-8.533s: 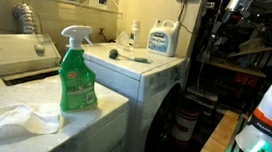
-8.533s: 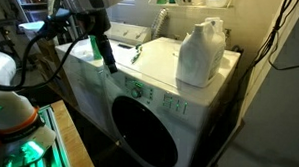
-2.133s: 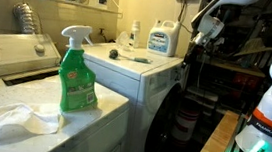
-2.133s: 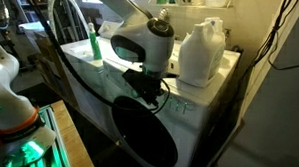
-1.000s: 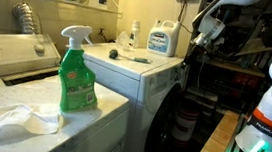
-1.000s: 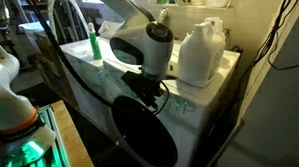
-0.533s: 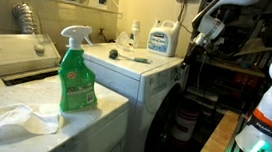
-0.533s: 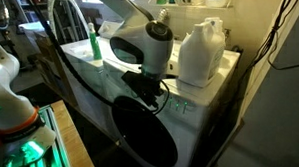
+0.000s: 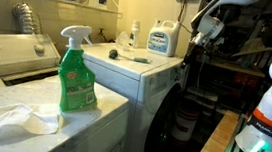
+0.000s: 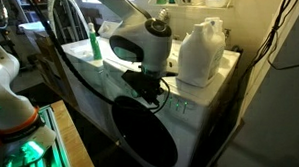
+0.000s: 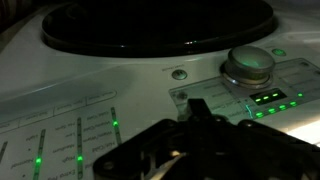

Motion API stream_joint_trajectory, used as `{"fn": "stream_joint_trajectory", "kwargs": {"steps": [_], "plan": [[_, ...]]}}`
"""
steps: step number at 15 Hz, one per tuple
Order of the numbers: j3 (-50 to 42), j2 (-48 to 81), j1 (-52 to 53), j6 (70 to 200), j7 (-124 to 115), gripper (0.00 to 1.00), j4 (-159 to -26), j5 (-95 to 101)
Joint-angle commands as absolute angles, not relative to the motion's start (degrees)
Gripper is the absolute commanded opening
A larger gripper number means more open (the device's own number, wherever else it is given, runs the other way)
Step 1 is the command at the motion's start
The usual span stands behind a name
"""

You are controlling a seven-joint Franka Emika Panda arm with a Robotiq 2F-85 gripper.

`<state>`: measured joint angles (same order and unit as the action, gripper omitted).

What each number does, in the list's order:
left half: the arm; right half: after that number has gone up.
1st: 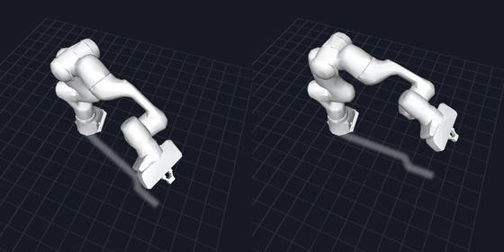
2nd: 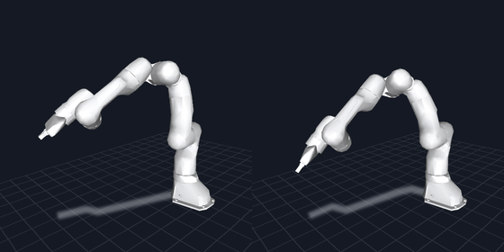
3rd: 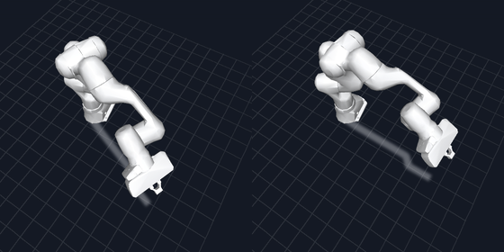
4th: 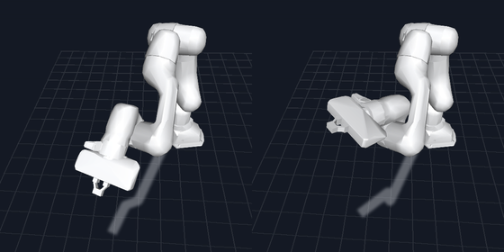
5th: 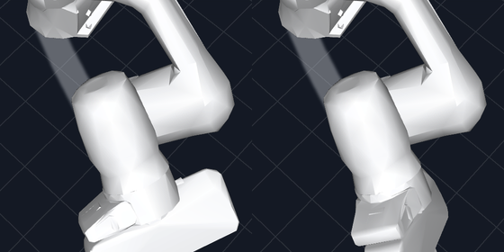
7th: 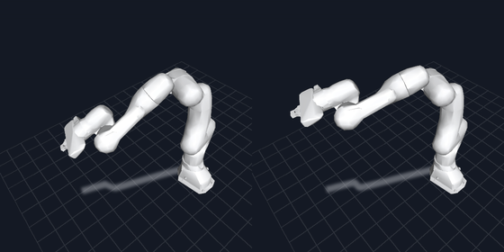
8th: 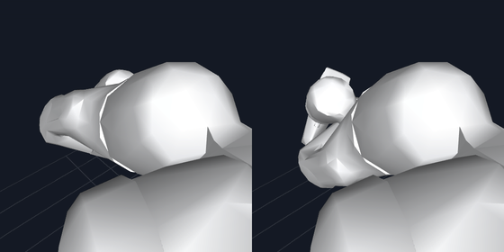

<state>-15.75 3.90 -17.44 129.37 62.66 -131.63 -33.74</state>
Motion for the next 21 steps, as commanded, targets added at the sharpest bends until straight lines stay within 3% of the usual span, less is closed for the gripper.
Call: {"fn": "stream_joint_trajectory", "kwargs": {"steps": [1, 17, 21], "plan": [[-12.08, 5.68, -14.36, 134.04, 58.98, 0.0, -128.42, -37.37], [-11.09, 3.13, -13.74, 135.66, 53.06, 0.0, -128.8, -37.81], [-11.31, 2.36, -13.02, 136.08, 39.87, 0.0, -131.45, -28.58]]}}
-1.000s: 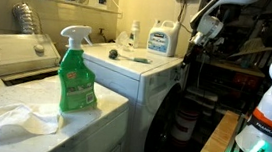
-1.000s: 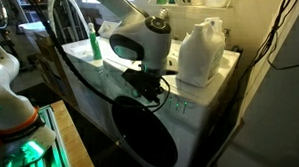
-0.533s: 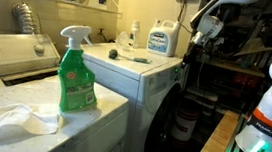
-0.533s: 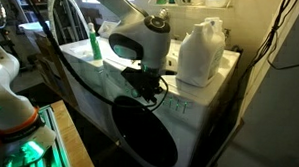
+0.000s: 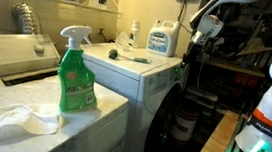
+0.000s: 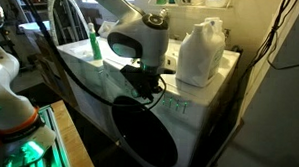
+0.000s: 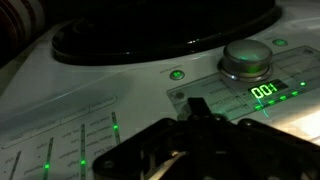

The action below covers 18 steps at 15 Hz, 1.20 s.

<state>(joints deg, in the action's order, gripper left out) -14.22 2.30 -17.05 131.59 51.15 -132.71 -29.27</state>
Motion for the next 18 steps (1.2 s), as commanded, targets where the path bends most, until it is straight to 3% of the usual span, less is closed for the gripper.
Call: {"fn": "stream_joint_trajectory", "kwargs": {"steps": [1, 9, 10, 13, 18], "plan": [[-11.25, 1.81, -12.88, 136.34, 36.27, 0.0, -132.36, -25.94], [-6.71, -7.44, -8.21, 133.49, 8.12, 0.0, -142.08, -6.69], [-5.53, -8.64, -7.12, 133.29, 6.16, 0.26, -143.08, -6.35], [-1.97, -12.31, -4.33, 132.54, -0.09, 0.39, -145.34, -3.85], [3.76, -19.23, -1.4, 129.28, -7.87, 0.76, -147.01, 3.29]]}}
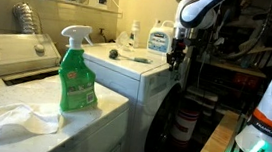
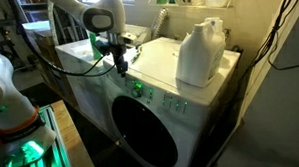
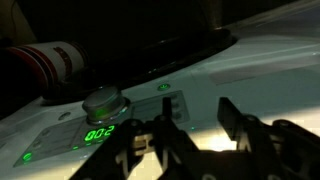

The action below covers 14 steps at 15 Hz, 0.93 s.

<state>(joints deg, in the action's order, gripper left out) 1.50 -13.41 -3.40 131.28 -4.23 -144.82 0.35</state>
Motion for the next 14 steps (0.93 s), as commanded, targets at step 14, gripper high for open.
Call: {"fn": "stream_joint_trajectory", "kwargs": {"steps": [14], "plan": [[7.71, -46.78, -2.34, 125.51, -12.31, 1.0, -150.61, 7.72]]}}
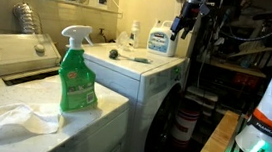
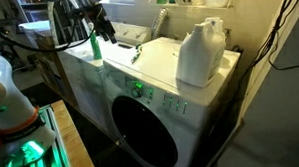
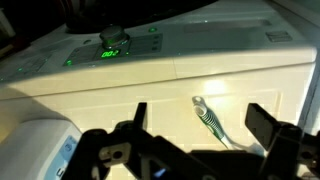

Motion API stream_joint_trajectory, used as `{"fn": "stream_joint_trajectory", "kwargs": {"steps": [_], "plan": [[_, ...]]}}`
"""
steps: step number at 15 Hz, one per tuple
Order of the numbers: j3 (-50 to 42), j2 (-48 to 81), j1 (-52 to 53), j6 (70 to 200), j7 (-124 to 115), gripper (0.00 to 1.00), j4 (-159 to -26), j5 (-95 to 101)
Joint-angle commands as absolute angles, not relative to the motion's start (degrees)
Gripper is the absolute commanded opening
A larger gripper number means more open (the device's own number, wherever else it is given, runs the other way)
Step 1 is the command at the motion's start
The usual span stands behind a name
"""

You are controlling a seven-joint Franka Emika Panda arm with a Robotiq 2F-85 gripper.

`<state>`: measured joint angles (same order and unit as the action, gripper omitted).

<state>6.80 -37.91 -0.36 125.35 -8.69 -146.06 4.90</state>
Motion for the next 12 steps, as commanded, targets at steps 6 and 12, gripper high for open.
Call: {"fn": "stream_joint_trajectory", "kwargs": {"steps": [6, 12], "plan": [[4.3, -58.64, -5.87, 120.48, -11.95, 1.0, -152.12, 8.46], [4.81, -57.75, -6.13, 120.94, -12.07, 1.0, -150.79, 7.92]]}}
